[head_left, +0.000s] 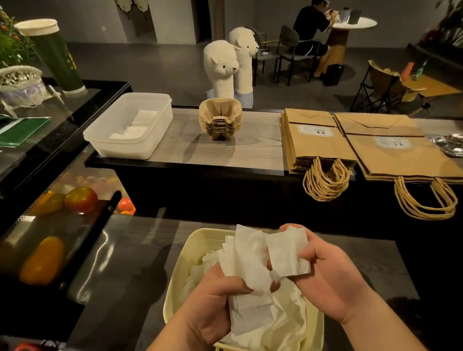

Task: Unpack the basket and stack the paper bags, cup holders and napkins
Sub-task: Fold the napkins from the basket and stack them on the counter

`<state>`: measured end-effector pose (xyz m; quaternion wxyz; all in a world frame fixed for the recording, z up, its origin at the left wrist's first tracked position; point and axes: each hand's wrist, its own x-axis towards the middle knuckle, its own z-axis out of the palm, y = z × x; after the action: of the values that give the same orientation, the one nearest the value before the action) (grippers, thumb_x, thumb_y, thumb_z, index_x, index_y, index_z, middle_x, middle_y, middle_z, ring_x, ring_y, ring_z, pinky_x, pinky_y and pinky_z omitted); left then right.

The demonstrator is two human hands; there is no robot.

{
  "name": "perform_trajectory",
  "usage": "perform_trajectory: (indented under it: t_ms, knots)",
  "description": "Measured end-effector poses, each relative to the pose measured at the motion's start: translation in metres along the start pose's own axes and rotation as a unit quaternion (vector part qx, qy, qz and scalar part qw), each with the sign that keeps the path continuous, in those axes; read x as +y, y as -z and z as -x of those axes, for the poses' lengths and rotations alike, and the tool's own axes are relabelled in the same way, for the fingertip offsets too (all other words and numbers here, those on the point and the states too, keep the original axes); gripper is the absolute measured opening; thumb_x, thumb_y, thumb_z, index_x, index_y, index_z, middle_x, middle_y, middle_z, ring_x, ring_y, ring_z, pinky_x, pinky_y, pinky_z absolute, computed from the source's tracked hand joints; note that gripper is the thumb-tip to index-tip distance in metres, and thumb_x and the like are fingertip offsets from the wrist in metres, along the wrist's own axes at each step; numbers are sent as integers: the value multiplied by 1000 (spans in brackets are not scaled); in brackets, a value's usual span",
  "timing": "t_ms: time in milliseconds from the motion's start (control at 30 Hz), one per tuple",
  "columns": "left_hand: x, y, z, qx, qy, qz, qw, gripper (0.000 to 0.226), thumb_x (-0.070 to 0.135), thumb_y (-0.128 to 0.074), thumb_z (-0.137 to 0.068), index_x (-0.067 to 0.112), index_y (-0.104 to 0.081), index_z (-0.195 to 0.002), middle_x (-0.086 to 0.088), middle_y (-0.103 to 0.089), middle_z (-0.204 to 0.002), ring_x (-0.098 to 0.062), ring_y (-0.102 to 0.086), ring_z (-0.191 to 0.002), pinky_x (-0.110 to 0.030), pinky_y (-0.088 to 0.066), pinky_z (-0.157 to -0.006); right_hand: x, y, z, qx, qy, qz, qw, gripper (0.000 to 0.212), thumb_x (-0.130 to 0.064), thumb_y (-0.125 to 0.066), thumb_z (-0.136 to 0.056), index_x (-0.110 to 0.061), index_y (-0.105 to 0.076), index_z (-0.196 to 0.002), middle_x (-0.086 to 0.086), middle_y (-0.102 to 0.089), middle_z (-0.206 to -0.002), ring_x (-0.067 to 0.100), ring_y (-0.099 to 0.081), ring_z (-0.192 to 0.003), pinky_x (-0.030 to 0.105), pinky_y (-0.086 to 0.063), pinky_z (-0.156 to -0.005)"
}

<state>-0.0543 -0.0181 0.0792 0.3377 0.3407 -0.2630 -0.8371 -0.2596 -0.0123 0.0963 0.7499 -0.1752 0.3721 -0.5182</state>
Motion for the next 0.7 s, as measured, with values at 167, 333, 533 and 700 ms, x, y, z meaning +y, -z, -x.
perform_trajectory:
  t_ms: [167,333,533,700]
  knots:
    - [4,5,0,-53,-8,138,989,84,4,-71,-58,-2,-56,-141,-37,-48,-146,-57,-53,-126,-67,-40,-110,-14,-3,6,49,52,227,971,48,14,-53,-90,-23,-68,-116,12,-71,-113,35,-70,-104,57,-58,-90]
    - [6,-8,-3,-38,19,167,985,58,33,-60,-90,0,-62,-137,-28,-53,-146,-46,-47,-139,-58,-33,-119,-22,-7,8,75,58,285,954,40,5,-66,-89,-22,-65,-119,8,-74,-109,29,-74,-99,53,-61,-86]
    - [4,-15,-8,49,71,124,989,41,20,-46,-96,-3,-76,-113,-26,-68,-128,-42,-63,-121,-55,-39,-115,-19,5,1,26,-54,-15,998,32,-7,-63,-82,-5,-68,-114,27,-62,-123,46,-55,-121,57,-40,-109]
    - [-2,-9,-13,88,110,127,982,40,13,-52,-89,-8,-72,-117,-30,-67,-127,-48,-61,-121,-60,-38,-114,-17,5,-2,30,-43,20,998,39,6,-41,-86,2,-72,-110,27,-69,-118,46,-63,-113,58,-47,-104]
